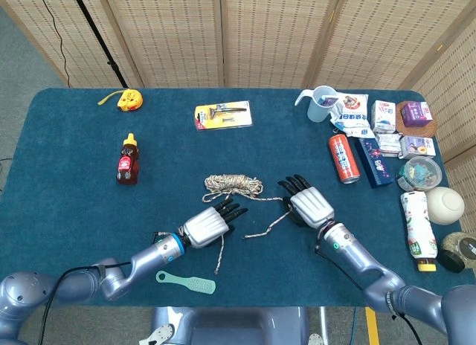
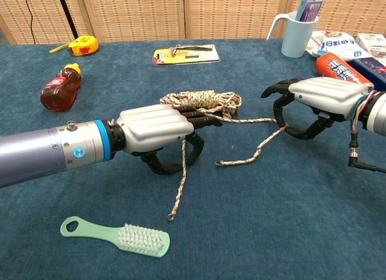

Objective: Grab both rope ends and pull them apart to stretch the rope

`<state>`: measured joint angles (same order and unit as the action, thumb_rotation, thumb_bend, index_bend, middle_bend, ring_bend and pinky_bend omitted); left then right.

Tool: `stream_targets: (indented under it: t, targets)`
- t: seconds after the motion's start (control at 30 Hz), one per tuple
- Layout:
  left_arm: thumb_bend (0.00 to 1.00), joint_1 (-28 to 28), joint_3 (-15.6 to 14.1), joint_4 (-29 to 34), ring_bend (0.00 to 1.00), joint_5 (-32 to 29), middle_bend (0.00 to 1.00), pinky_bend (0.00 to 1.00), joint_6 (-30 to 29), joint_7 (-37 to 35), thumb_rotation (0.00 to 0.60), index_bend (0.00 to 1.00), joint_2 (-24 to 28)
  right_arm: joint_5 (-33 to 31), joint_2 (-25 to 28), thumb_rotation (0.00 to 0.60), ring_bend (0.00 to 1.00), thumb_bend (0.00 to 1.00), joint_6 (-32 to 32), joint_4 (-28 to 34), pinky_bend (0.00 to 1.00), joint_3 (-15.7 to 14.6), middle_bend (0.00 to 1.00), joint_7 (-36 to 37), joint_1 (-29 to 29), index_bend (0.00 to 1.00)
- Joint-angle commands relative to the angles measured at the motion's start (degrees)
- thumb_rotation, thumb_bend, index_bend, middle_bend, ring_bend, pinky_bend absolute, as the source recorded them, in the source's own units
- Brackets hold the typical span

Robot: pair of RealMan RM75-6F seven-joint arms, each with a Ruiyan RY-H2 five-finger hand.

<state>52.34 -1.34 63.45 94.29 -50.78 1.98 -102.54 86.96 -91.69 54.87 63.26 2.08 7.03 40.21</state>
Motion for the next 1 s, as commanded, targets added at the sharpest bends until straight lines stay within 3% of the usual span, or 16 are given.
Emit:
stream_targets:
  t: [0.03, 1.0]
  targets:
    - [0.38, -0.03, -0.01, 0.05, 0.00, -0.08, 0.00, 0.00, -0.04, -0.03, 0.600, 0.50, 0.03, -0.01, -0.01, 0.600, 0.03, 0.56, -0.02, 0.02, 0.00, 0.01, 0.12, 0.01, 0.01, 0.58]
    - [0.38, -0.15, -0.11, -0.28, 0.00, -0.45, 0.00, 0.00, -0.89, -0.03, 0.600, 0.60, -0.34, -0.17, 0.05, 0.600, 0.03, 0.56, -0.09, -0.01, 0.00, 0.05, 0.12, 0.30, -0.10, 0.59]
